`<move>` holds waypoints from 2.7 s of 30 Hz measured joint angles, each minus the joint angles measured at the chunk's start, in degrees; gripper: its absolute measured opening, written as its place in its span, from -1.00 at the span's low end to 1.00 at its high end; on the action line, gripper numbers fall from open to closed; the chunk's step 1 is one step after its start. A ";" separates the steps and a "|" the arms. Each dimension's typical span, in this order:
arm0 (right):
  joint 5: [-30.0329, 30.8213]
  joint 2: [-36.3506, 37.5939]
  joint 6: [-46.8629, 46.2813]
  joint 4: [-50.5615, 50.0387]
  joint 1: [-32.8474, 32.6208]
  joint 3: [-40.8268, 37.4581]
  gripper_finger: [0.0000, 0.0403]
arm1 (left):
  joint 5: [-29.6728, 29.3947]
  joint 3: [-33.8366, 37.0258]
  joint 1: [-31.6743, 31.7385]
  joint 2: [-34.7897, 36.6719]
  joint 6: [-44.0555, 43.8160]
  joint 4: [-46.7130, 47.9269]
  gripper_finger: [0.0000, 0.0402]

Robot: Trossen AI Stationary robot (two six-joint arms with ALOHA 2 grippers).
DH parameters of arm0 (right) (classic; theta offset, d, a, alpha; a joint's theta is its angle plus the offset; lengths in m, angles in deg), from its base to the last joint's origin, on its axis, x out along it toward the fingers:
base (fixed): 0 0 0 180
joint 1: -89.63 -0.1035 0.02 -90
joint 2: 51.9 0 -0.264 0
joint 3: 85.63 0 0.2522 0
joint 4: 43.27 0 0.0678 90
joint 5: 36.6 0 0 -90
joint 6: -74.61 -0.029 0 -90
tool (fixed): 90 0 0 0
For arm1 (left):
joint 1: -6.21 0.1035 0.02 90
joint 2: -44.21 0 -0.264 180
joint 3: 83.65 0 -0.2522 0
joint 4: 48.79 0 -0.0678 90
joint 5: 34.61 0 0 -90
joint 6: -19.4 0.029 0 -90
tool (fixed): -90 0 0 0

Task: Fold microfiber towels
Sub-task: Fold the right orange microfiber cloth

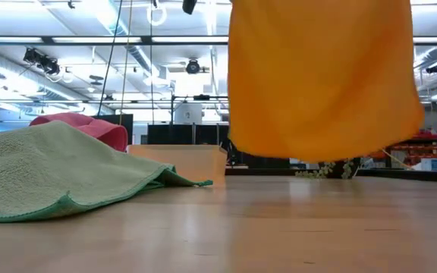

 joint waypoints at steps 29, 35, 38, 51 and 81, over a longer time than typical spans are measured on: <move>-17.84 -29.95 -48.02 58.23 -20.10 -33.40 -0.99 | -14.85 27.76 -32.89 -12.02 -42.17 -21.07 -0.98; -18.77 -27.76 -55.20 40.18 -16.93 -32.79 -0.99 | -17.16 27.76 -25.69 -10.26 -39.89 -16.98 -0.98; -21.30 -28.17 -57.12 34.29 -14.44 -32.83 -0.99 | -17.18 27.76 -22.08 -10.32 -39.84 -12.66 -0.98; -24.46 -29.00 -60.07 28.93 -6.76 -37.25 -0.99 | -15.54 27.78 -14.76 -10.35 -35.27 -9.39 -0.98; -26.46 -28.84 -55.03 20.95 2.83 -33.87 -0.31 | -9.31 27.76 -11.69 -10.26 -35.18 -7.33 -0.15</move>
